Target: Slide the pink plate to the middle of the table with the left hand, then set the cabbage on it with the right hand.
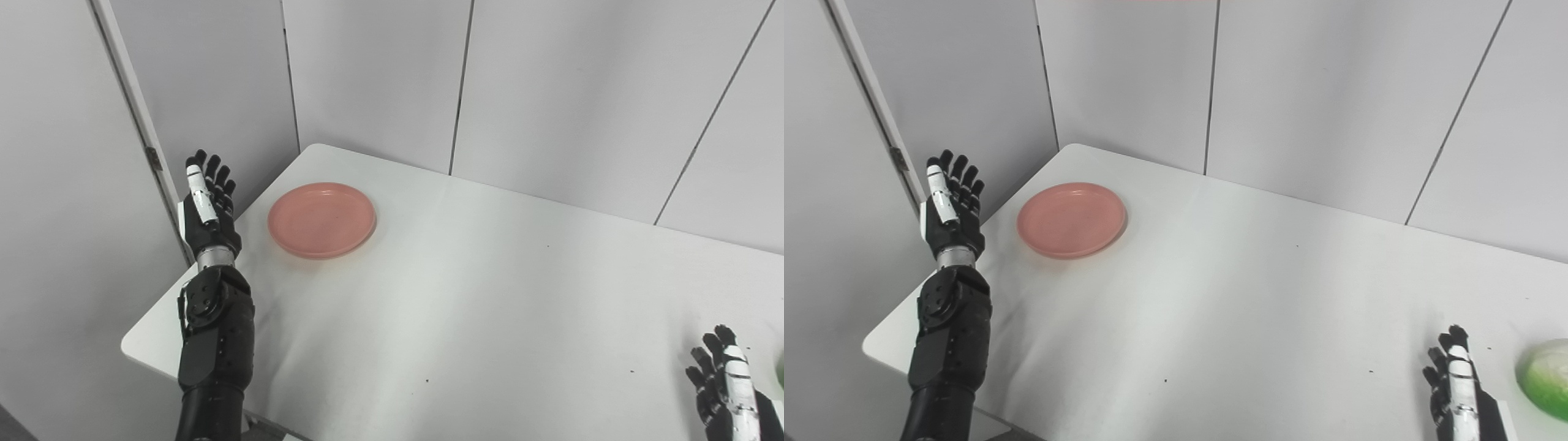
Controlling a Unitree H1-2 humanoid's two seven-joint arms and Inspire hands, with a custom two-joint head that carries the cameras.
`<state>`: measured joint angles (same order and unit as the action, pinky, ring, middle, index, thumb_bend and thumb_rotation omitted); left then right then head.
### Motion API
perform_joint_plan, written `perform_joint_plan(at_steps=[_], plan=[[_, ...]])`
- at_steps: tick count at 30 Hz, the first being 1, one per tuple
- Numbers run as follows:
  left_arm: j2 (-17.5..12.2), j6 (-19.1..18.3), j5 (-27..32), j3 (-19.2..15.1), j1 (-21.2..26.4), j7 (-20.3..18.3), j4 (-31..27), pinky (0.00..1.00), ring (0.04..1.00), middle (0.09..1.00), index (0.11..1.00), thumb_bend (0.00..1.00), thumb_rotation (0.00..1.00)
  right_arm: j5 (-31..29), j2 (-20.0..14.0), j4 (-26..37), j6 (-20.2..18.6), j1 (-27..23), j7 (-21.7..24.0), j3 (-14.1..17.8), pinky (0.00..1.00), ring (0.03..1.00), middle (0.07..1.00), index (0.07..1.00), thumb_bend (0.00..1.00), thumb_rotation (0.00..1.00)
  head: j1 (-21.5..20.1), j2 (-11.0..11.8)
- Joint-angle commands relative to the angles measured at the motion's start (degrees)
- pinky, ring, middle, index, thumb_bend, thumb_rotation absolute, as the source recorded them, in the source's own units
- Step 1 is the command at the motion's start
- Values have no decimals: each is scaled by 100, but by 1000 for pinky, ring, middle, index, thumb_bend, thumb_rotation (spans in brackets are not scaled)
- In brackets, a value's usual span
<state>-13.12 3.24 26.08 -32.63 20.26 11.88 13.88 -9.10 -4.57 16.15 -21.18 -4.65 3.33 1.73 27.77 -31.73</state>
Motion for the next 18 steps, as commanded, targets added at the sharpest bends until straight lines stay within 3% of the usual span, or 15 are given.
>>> perform_joint_plan(at_steps=[1,18], plan=[[-203,66,-68,50,186,-38,-29,955,936,931,915,388,1000,-38,11,192,55,-120,37,4,1000,1000,1000,1000,94,1000,-6,-4],[-255,-40,15,84,285,-36,638,938,927,924,917,372,1000,-34,32,238,3,-117,9,6,1000,1000,1000,1000,96,1000,7,-48]])
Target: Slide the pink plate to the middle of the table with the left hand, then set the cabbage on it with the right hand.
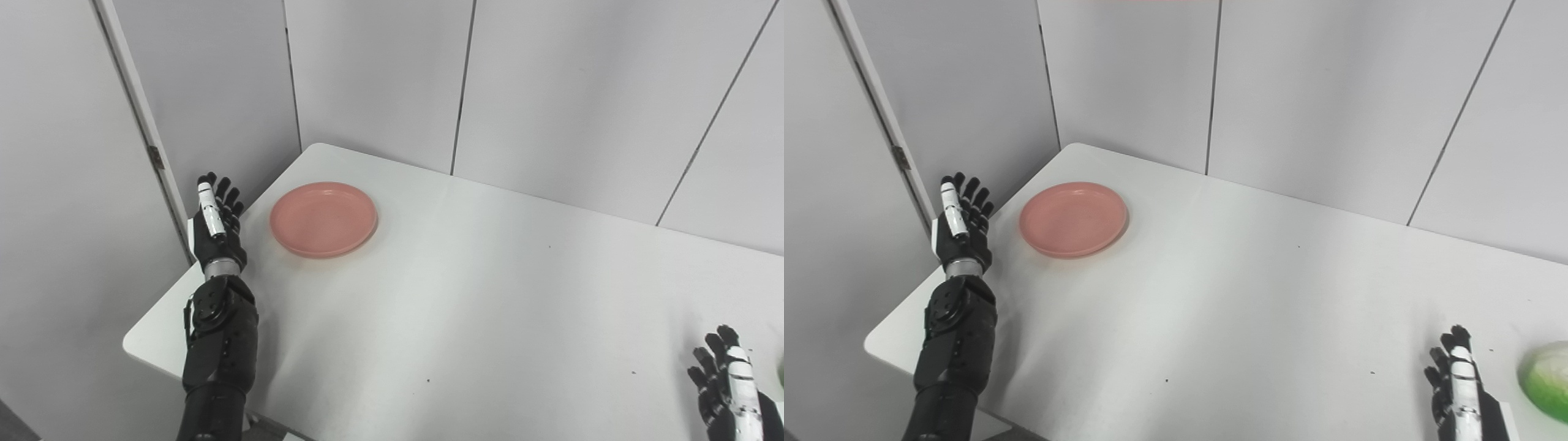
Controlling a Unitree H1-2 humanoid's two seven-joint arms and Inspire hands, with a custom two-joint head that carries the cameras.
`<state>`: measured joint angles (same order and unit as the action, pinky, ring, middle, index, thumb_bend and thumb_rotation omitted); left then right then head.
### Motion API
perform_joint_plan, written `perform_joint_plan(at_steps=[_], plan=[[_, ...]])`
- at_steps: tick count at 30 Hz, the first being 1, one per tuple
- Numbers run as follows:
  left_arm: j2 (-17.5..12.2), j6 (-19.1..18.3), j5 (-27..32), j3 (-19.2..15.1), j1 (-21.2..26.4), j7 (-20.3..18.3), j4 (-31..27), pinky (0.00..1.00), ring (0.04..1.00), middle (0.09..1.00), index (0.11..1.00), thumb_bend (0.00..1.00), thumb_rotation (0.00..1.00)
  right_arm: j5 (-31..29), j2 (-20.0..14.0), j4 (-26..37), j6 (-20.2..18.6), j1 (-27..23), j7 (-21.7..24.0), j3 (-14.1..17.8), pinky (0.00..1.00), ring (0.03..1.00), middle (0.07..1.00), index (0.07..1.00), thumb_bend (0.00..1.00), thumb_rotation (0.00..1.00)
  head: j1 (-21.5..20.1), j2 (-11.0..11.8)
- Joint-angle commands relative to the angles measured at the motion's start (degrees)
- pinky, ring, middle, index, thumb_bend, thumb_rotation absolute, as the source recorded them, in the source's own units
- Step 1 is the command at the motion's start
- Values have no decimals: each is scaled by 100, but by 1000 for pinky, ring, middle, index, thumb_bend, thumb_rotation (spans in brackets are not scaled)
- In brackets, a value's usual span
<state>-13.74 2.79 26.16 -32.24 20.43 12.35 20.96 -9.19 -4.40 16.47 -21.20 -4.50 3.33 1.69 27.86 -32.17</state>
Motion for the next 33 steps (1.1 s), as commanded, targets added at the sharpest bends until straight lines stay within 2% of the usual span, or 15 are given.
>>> perform_joint_plan(at_steps=[1,11,27,33], plan=[[-199,-2,-1,61,274,-93,-28,937,927,922,915,369,1000,-20,15,215,-5,-134,7,8,1000,1000,1000,1000,98,1000,-2,-4],[-248,18,-63,255,292,-204,265,942,935,923,909,362,1000,-50,16,253,-49,-126,31,11,1000,1000,1000,1000,106,1000,-9,-29],[-291,-140,-5,521,444,-648,747,941,945,938,927,351,1000,-30,67,331,-139,-122,0,-14,1000,1000,1000,1000,98,1000,-77,-54],[-289,-218,124,541,580,-870,1106,981,965,951,933,342,1000,-14,90,360,-175,-119,-11,-16,1000,1000,1000,1000,113,1000,-101,-69]])
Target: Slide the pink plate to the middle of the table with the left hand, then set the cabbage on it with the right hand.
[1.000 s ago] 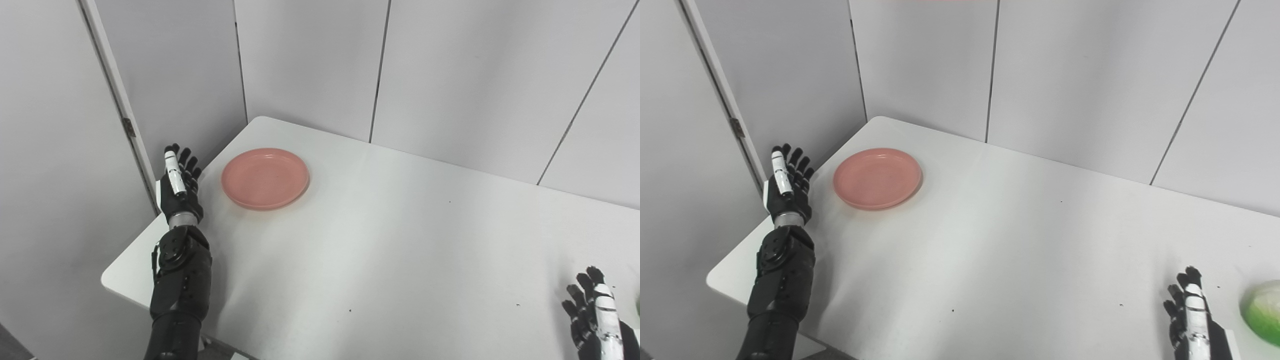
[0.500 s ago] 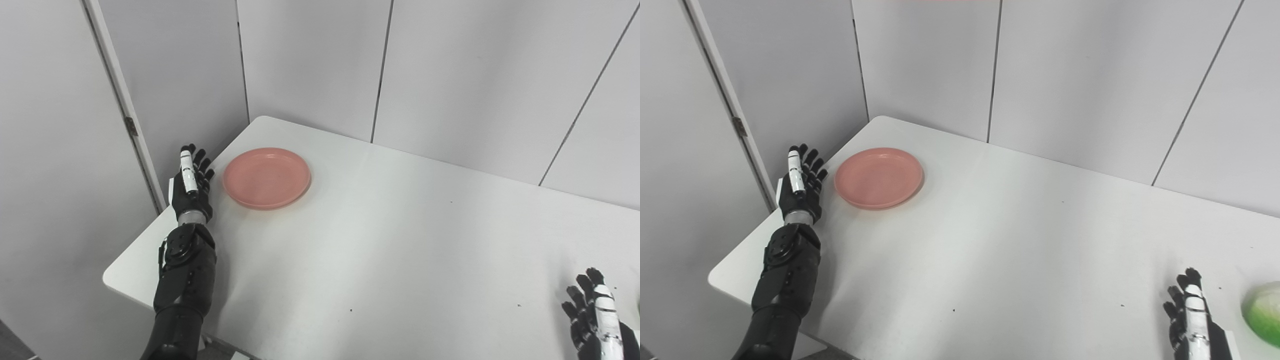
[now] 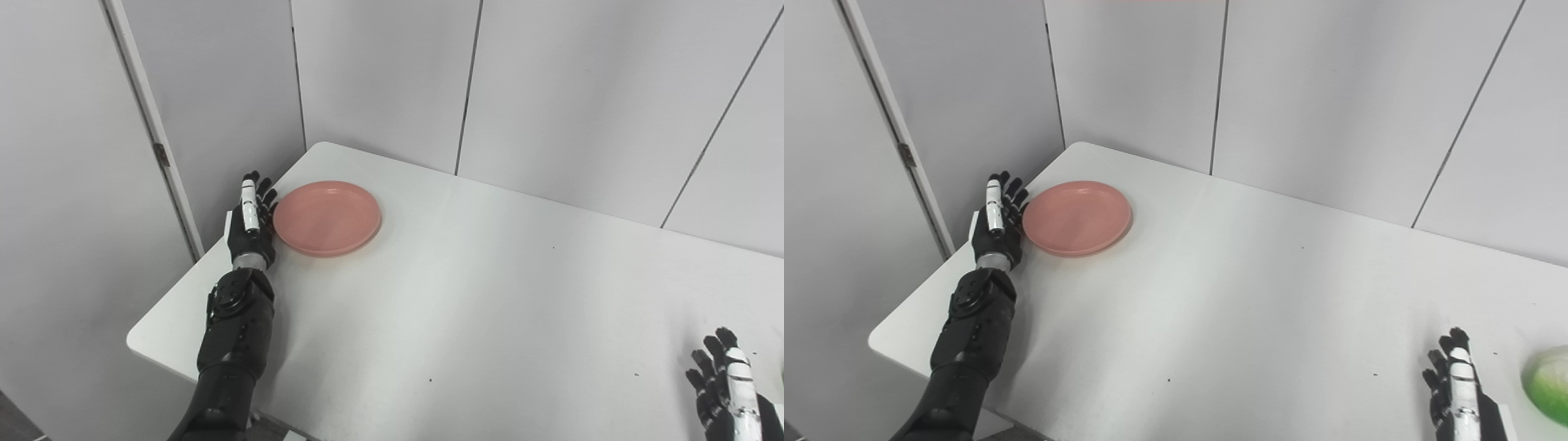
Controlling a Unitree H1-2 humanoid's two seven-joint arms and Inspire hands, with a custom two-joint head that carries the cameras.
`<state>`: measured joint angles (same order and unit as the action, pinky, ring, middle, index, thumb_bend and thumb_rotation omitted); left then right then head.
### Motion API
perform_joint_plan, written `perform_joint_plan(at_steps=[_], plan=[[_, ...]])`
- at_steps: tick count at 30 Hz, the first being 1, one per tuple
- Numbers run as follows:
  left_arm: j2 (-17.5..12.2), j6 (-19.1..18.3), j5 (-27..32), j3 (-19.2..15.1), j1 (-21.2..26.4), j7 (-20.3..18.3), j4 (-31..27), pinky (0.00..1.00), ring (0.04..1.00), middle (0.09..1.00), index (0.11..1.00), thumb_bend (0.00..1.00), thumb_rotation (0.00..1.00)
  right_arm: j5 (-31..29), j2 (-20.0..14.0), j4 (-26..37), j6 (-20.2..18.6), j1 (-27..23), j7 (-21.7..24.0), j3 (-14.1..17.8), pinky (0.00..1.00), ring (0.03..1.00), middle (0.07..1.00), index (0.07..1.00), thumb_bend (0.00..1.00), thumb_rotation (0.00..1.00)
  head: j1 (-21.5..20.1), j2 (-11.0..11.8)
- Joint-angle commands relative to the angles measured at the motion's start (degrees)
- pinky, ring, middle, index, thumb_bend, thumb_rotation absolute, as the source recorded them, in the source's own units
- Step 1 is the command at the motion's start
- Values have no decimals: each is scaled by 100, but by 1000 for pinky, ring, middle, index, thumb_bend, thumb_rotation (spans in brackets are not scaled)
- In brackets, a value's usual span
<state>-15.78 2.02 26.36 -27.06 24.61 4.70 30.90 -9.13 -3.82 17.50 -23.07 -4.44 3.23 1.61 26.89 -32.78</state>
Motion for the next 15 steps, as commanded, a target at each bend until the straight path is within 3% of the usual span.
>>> perform_joint_plan(at_steps=[1,6,15], plan=[[-101,-155,100,41,184,-179,206,981,965,951,933,341,1000,-21,37,262,10,-122,1,-10,1000,1000,1000,1000,113,1000,-25,-12],[-138,-169,81,111,286,-432,552,976,949,949,934,342,1000,-26,49,262,18,-121,13,-19,1000,1000,1000,1000,111,1000,-58,-18],[-55,-310,-74,390,345,-603,567,922,916,925,915,363,1000,-1,80,266,-5,-109,-13,-32,1000,1000,1000,1000,113,1000,-187,-43]])
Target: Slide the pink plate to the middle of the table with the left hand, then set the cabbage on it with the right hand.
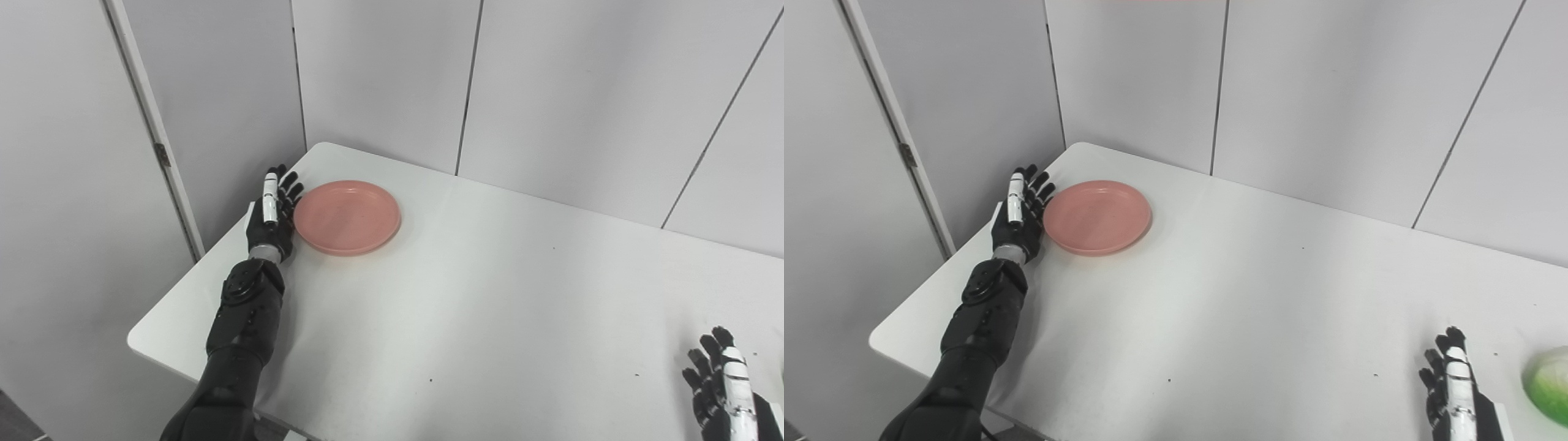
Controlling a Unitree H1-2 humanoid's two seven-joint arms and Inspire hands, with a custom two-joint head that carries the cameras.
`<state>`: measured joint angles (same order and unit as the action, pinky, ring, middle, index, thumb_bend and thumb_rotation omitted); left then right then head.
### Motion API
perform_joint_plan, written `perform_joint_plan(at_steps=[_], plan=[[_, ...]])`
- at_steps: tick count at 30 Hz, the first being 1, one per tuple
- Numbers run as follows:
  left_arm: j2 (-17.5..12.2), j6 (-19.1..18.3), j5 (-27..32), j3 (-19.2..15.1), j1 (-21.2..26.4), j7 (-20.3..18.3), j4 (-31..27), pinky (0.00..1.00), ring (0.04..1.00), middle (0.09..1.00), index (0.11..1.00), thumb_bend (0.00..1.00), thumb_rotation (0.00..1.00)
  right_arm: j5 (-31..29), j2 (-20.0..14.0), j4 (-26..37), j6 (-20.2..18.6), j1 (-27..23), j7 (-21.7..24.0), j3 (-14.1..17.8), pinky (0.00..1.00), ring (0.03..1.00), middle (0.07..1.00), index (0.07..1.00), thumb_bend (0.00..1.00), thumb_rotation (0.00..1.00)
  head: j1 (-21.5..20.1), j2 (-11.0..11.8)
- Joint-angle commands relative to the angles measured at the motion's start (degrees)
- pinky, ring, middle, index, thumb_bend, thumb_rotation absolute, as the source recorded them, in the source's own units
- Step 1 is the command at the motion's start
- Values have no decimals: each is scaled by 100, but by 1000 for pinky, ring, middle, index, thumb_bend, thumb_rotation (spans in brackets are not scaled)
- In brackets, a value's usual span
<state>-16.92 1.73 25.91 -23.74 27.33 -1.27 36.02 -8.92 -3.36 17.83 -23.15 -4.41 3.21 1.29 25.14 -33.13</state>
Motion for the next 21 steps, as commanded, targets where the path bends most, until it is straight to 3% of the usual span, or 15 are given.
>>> perform_joint_plan(at_steps=[1,8,21], plan=[[67,-311,-47,93,75,10,32,912,907,915,908,359,1000,-22,35,224,11,-108,-5,-1,1000,1000,1000,1000,114,1000,-29,-13],[144,-462,-126,291,118,22,-15,845,860,864,859,345,1000,-28,67,97,110,-101,1,8,1000,1000,1000,1000,109,1000,-132,-7],[295,-670,-357,819,92,-230,-330,850,873,881,862,359,1000,92,125,-74,304,-70,1,-31,1000,1000,1000,1000,144,1000,-438,-30]])
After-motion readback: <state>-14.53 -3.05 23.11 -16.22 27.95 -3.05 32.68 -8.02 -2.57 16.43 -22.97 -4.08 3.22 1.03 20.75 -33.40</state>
